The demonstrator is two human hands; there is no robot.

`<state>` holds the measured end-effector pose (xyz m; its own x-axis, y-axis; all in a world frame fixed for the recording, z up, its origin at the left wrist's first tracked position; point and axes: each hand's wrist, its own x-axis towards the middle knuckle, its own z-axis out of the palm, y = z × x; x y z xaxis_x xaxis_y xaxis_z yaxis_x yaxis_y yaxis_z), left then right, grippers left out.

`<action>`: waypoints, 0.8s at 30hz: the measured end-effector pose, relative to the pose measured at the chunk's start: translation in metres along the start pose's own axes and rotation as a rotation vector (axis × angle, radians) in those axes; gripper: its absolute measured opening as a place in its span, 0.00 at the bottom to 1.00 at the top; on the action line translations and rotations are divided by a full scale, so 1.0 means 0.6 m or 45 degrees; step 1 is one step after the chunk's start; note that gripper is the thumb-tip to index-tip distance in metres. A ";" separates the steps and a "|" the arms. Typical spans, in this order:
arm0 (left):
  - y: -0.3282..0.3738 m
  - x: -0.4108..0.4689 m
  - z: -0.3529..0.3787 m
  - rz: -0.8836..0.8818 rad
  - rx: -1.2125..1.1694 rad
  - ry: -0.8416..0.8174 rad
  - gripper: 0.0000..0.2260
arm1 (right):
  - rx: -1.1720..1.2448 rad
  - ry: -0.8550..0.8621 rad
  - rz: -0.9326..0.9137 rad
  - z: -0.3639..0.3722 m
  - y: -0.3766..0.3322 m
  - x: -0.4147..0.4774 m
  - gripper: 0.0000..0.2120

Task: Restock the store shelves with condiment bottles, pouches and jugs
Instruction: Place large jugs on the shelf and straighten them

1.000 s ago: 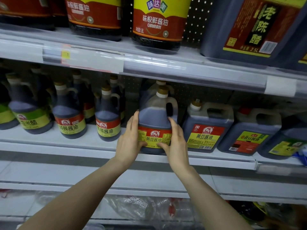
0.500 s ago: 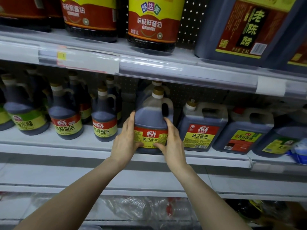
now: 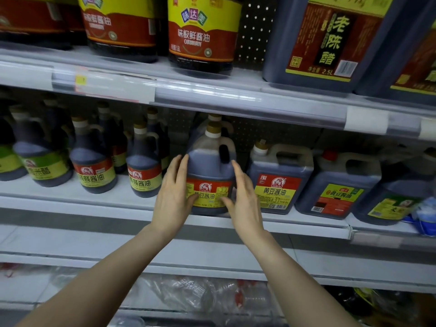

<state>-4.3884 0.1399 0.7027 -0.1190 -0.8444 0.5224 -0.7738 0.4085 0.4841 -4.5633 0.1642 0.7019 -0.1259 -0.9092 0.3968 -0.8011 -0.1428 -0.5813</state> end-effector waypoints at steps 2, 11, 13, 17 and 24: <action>0.005 -0.003 -0.001 0.033 0.038 0.023 0.41 | 0.015 0.005 -0.006 -0.007 0.003 0.002 0.44; 0.059 -0.009 0.010 0.141 0.113 0.143 0.33 | 0.089 0.057 -0.144 -0.072 0.020 0.001 0.37; 0.075 -0.009 0.017 0.165 0.101 0.133 0.33 | 0.099 0.077 -0.191 -0.090 0.023 0.000 0.36; 0.117 -0.006 0.030 0.214 0.060 0.116 0.33 | 0.085 0.146 -0.253 -0.127 0.037 0.000 0.35; 0.189 -0.007 0.057 0.212 -0.103 0.032 0.29 | 0.074 0.130 -0.212 -0.185 0.080 -0.007 0.34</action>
<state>-4.4967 0.1780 0.7314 -0.2247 -0.7541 0.6172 -0.6920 0.5694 0.4437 -4.6660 0.2047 0.7514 -0.0555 -0.8271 0.5592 -0.7808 -0.3132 -0.5406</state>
